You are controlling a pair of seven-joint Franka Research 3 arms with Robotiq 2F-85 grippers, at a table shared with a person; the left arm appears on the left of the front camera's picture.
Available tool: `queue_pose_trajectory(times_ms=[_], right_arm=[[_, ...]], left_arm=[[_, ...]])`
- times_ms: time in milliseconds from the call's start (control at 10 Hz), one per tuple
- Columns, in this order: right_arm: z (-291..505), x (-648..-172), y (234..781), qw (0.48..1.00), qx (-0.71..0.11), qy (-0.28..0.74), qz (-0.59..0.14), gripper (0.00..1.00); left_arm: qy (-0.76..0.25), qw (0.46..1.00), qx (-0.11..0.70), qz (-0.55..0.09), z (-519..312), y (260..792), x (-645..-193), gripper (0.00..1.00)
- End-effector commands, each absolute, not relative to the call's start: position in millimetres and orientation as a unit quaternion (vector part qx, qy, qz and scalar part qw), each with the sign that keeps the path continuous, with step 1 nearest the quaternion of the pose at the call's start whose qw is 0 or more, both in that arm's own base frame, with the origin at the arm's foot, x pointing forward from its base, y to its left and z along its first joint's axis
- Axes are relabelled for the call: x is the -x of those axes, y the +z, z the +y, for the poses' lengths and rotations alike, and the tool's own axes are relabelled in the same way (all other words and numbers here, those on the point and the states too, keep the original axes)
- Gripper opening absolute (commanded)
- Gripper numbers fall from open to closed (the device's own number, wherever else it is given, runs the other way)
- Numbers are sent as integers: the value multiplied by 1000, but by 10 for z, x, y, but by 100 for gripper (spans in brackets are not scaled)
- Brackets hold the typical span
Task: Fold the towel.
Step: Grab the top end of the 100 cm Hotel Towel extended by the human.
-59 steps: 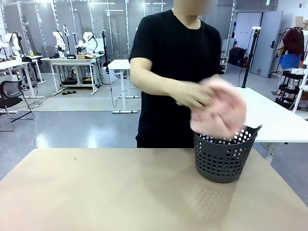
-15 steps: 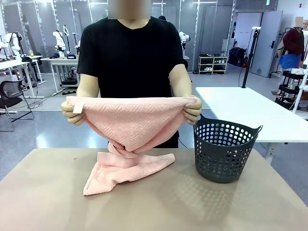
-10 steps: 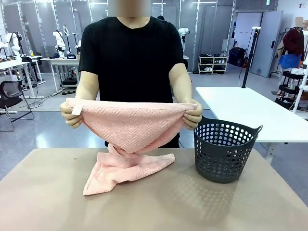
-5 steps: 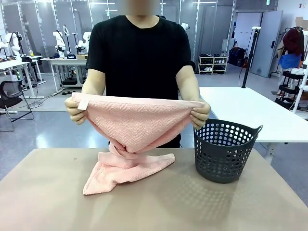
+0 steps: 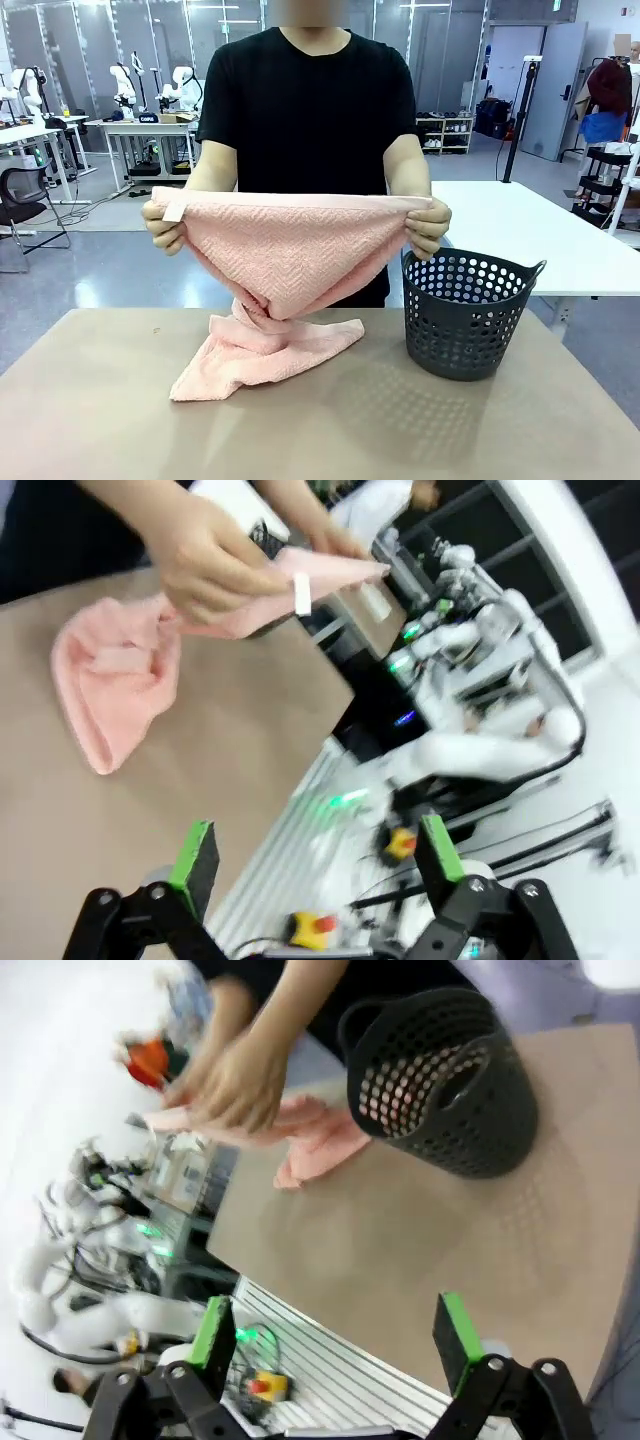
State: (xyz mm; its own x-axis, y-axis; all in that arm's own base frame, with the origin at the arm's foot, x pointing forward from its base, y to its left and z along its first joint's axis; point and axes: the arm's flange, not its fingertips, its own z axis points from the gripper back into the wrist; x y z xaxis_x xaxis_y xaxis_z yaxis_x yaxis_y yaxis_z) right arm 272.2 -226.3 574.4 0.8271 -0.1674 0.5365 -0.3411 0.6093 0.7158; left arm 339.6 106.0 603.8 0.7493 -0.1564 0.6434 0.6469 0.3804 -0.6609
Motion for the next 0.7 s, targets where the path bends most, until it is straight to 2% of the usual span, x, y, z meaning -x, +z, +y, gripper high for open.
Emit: queue_pose_trajectory(times_ms=[0,300,500,600], right_arm=[[-1897,-2682,6152,864,-352,156,-324,100],[-1073,-2732,6478,873,-234,306,-298,100],[-470,-2715,6547,859,-183,393,-272,100],[-214,-2697,6557,855,-143,427,-257,100]], left_arm=[[-369,806,341,-313,685,6439,-3418,100],[-530,772,187,-296,-127,6816,-3468,100],[-602,746,96,-267,-570,6817,-3468,100],[-627,730,78,-262,-746,6831,-3438,100]])
